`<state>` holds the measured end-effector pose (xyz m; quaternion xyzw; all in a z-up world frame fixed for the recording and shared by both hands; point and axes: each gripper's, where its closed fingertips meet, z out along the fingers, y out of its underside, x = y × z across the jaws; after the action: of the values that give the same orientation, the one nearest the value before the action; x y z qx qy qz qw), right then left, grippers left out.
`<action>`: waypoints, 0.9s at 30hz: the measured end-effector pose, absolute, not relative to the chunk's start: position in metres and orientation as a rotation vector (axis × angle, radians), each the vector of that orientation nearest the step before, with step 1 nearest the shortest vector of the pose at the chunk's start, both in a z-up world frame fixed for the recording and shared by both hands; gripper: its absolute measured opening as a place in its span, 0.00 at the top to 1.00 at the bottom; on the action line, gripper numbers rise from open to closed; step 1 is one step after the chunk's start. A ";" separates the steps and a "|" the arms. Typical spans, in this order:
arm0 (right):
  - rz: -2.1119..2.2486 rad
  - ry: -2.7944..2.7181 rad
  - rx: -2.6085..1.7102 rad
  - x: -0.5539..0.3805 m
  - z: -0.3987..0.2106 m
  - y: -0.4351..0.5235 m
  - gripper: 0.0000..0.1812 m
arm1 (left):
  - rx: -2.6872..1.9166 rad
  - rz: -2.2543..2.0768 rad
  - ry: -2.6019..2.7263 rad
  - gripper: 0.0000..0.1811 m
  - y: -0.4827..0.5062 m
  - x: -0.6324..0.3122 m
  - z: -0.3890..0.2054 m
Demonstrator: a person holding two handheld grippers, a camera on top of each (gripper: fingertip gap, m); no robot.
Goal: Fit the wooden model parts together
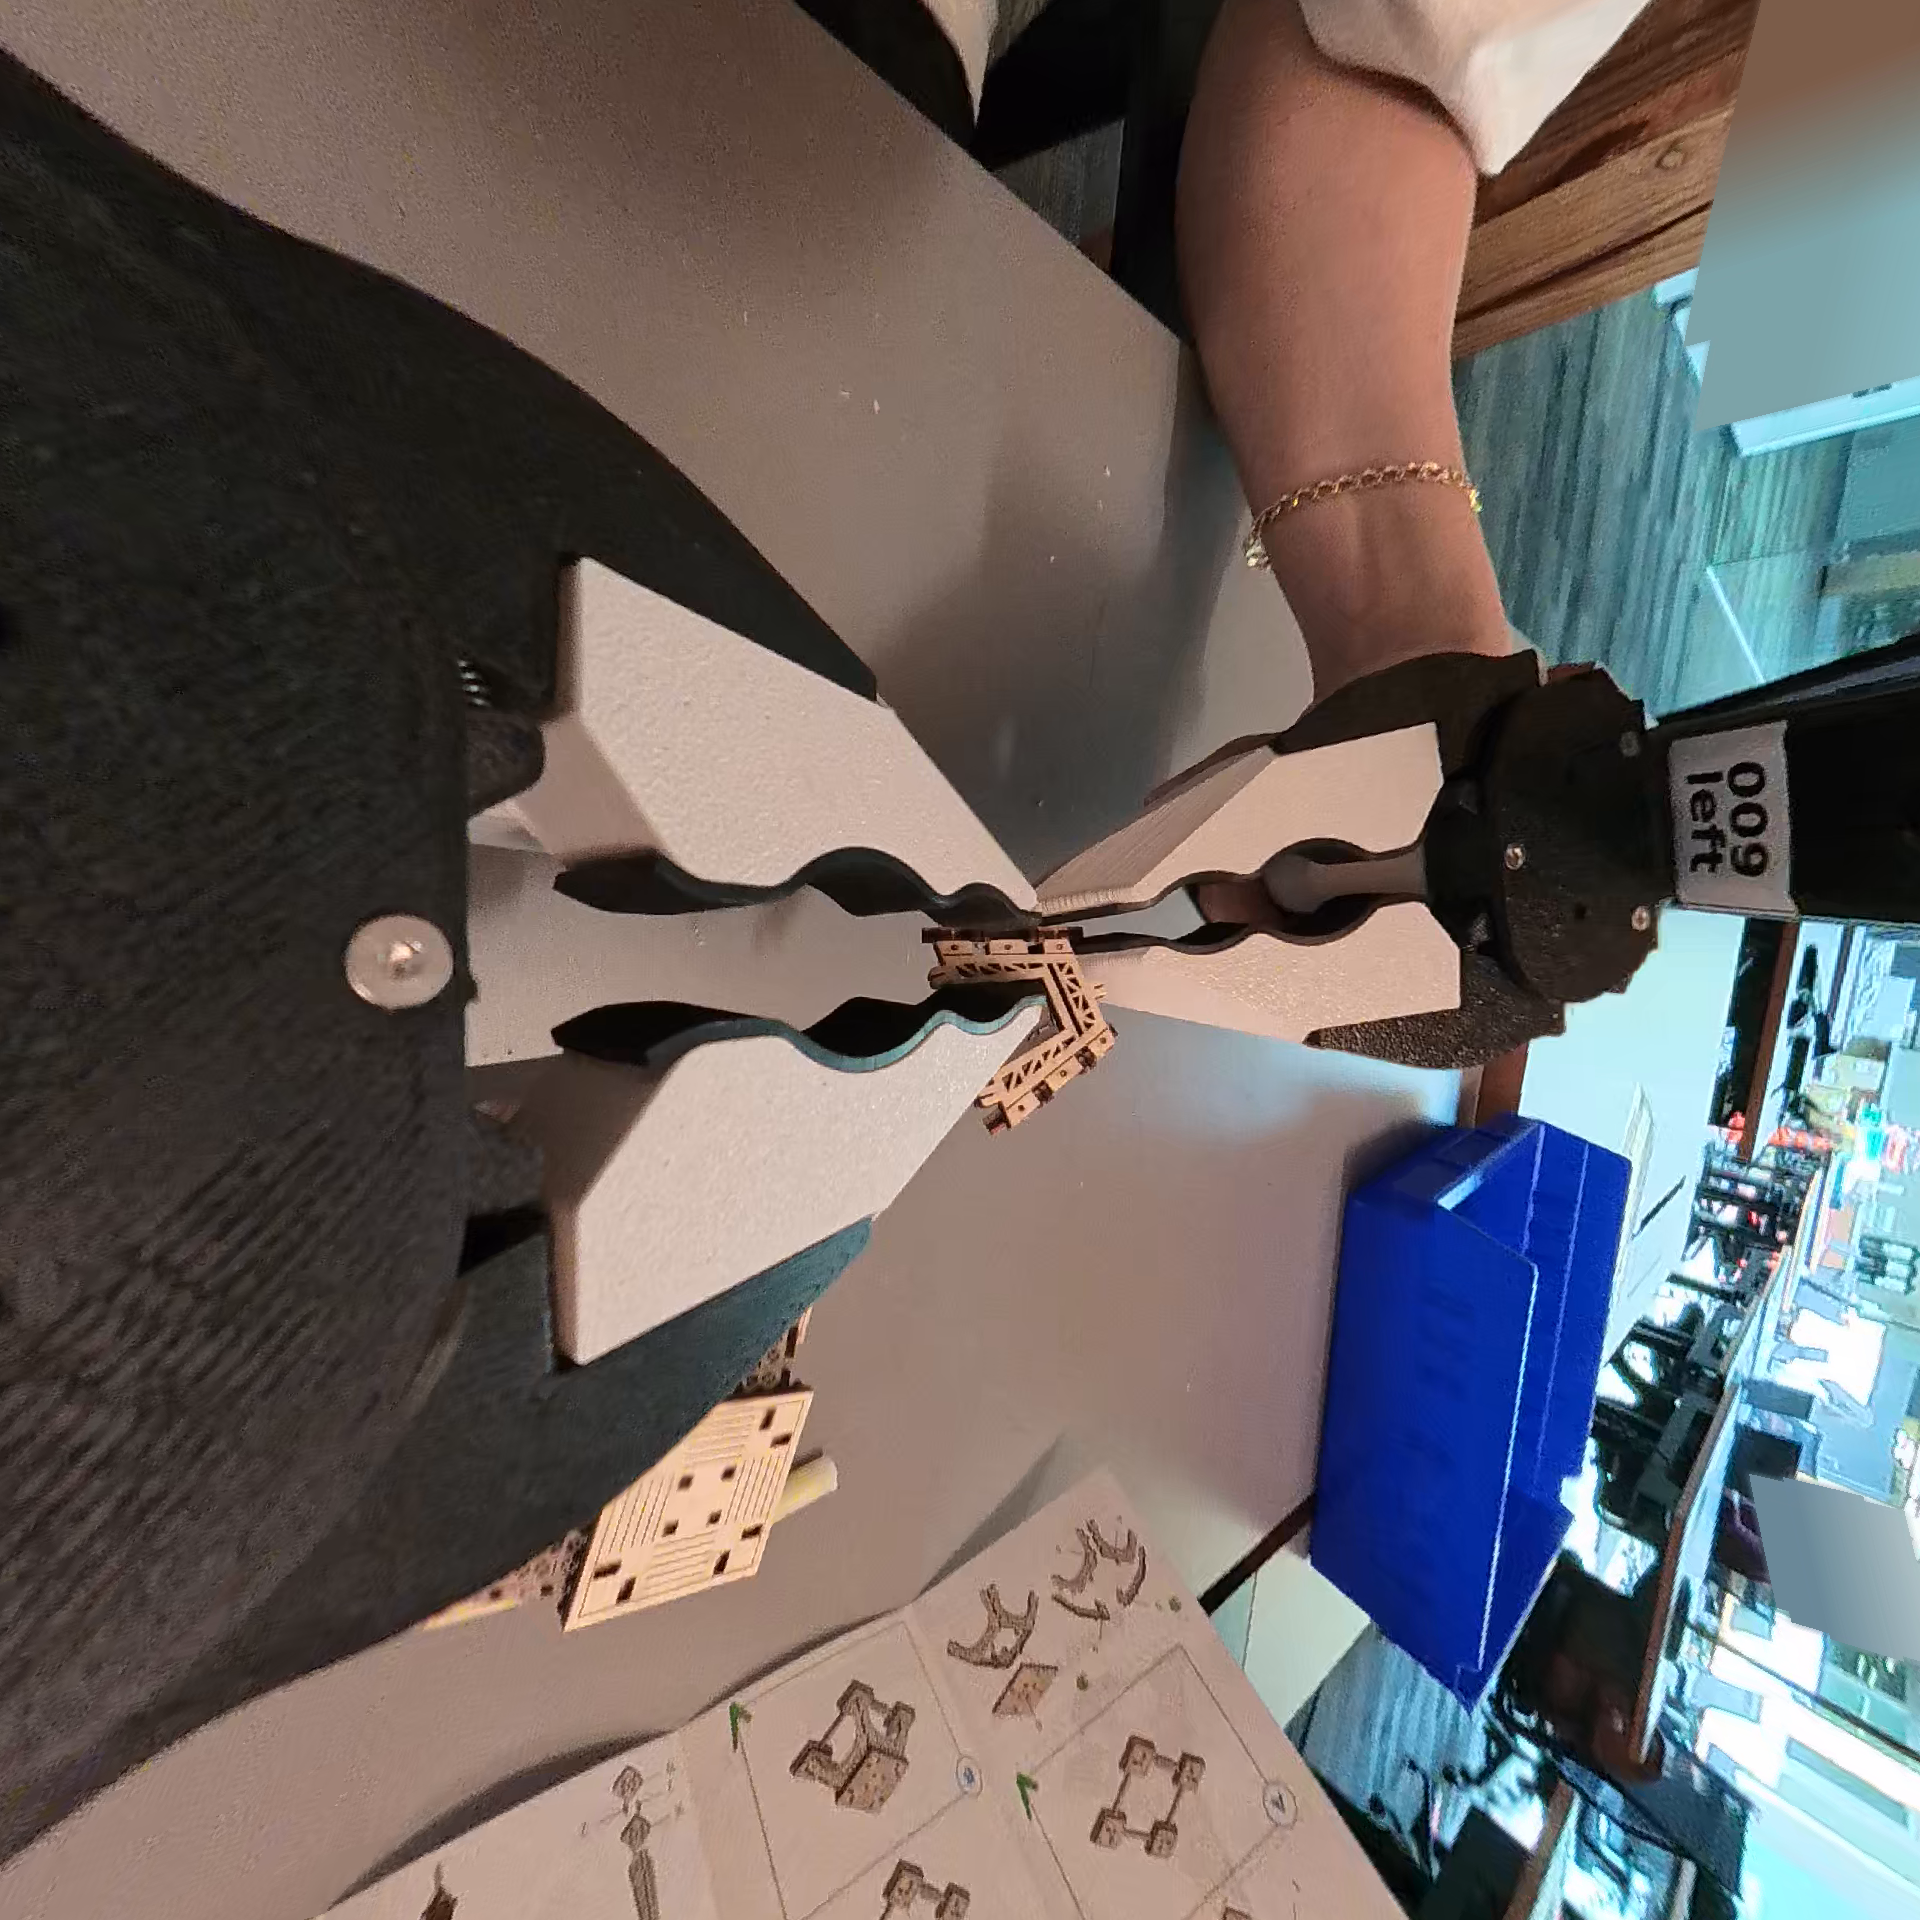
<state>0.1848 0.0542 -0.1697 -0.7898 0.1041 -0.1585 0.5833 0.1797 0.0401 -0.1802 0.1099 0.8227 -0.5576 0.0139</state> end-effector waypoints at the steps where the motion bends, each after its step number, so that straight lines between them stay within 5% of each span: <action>1: -0.333 0.243 -1.839 0.183 -0.170 0.055 0.95 | 0.351 -1.754 2.569 0.99 0.040 0.178 -0.180; 13: -0.271 0.290 -1.661 0.183 -0.152 0.055 0.90 | 0.121 -2.118 2.635 1.00 0.040 0.178 -0.160; 27: -0.223 0.362 -1.558 0.190 -0.141 0.052 0.95 | -0.089 -2.255 2.679 0.99 0.037 0.181 -0.150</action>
<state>0.1896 0.0515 -0.1408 -0.6971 0.1618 -0.0998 0.6913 0.1810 0.0372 -0.1499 -0.0249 0.7523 -0.6333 -0.1797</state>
